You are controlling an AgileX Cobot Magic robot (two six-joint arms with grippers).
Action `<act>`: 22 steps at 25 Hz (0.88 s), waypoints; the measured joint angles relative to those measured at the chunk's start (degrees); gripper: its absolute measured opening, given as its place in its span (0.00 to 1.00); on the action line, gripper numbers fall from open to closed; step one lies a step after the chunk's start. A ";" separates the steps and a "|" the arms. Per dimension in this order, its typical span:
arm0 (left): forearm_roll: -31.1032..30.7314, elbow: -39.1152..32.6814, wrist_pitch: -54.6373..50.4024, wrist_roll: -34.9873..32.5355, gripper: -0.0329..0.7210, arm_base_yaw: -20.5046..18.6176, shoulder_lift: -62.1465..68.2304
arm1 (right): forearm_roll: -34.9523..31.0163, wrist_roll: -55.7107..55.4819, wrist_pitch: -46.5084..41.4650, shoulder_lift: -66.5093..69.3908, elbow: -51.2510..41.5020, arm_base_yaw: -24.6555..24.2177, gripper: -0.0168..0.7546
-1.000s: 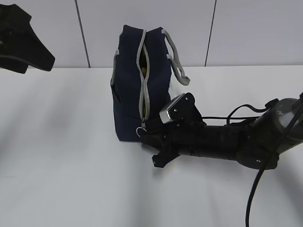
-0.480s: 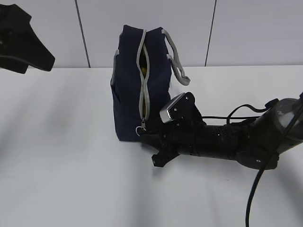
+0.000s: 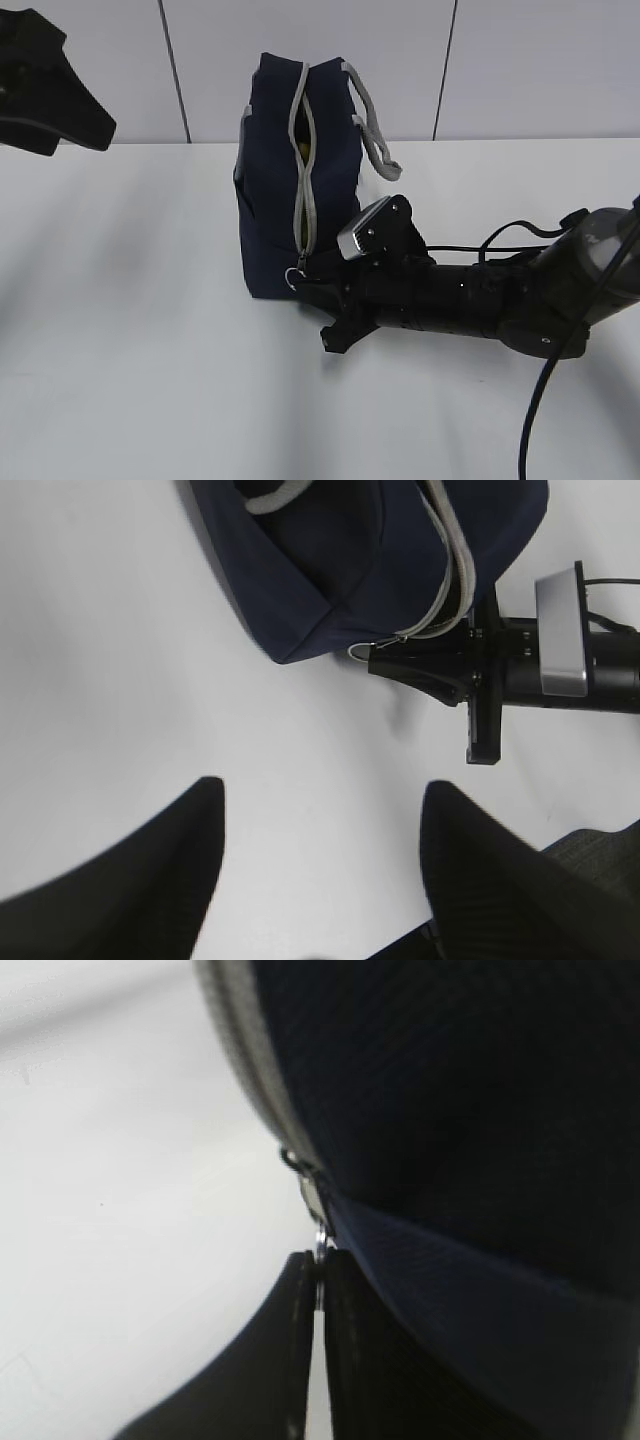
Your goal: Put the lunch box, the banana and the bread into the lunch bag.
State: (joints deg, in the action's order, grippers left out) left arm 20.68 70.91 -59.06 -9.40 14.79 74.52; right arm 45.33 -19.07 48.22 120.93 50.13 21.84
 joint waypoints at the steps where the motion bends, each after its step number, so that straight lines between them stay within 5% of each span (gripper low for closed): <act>1: 0.00 0.00 0.00 0.00 0.62 0.00 0.00 | 0.00 0.00 0.00 0.00 0.00 0.00 0.04; 22: 0.00 0.00 0.00 0.00 0.62 0.00 0.00 | -0.84 0.04 -0.66 0.10 1.66 0.00 0.06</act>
State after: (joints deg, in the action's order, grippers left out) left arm 20.68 70.91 -59.06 -9.40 14.79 74.52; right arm 44.50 -19.03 47.56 121.03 51.79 21.84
